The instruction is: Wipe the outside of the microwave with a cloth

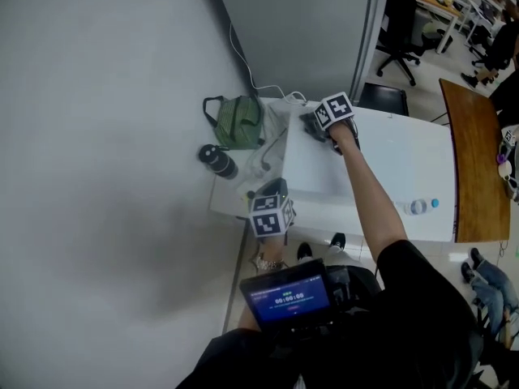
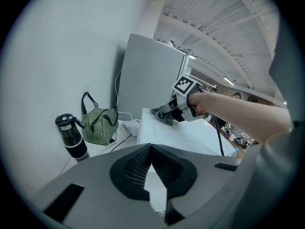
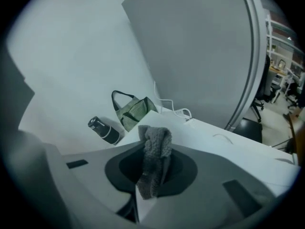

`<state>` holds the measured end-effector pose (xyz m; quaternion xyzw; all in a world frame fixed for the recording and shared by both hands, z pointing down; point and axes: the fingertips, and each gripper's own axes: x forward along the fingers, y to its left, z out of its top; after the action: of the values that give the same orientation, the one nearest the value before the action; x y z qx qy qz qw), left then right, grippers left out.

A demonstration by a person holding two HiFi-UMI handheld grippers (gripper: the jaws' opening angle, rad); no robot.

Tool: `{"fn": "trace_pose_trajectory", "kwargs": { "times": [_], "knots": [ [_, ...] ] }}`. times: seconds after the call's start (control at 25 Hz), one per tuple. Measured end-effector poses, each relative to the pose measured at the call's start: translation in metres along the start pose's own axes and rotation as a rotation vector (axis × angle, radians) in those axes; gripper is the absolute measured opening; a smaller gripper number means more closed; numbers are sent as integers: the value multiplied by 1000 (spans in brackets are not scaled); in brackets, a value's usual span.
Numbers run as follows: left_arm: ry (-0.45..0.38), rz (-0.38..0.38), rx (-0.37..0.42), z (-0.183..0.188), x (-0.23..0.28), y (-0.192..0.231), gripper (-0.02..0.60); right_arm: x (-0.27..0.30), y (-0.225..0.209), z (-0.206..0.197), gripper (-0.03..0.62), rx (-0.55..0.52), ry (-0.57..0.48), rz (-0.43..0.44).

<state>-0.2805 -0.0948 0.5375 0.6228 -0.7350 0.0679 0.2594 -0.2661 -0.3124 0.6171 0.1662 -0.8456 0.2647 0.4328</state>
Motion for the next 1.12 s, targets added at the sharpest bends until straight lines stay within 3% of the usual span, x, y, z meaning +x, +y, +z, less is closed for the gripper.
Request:
{"fn": "trace_pose_trajectory", "kwargs": {
  "times": [0.12,0.44,0.52,0.64,0.72,0.84,0.96,1.04,1.12],
  "knots": [
    [-3,-38,11,5,12,-11,0,-27,-48,-23,41,51,-14,-47],
    [3,-189,74,15,37,-82,0,-162,-224,-137,43,276,-59,-305],
    [8,-212,87,13,39,-95,0,-186,-251,-162,43,315,-62,-362],
    [12,-224,98,11,37,-103,0,-203,-258,-176,42,332,-57,-417],
    [7,-213,95,12,36,-99,0,-201,-235,-157,41,307,-93,-401],
    [-3,-178,81,15,32,-84,0,-163,-146,-96,41,222,-189,-196],
    [-9,-138,67,15,22,-69,0,-105,-33,-43,41,74,-220,8],
    [-12,-105,60,13,14,-56,0,-62,34,-33,41,1,-163,118],
    [-14,-74,53,11,8,-44,0,-26,77,-41,42,-68,-59,169]
  ]
}}
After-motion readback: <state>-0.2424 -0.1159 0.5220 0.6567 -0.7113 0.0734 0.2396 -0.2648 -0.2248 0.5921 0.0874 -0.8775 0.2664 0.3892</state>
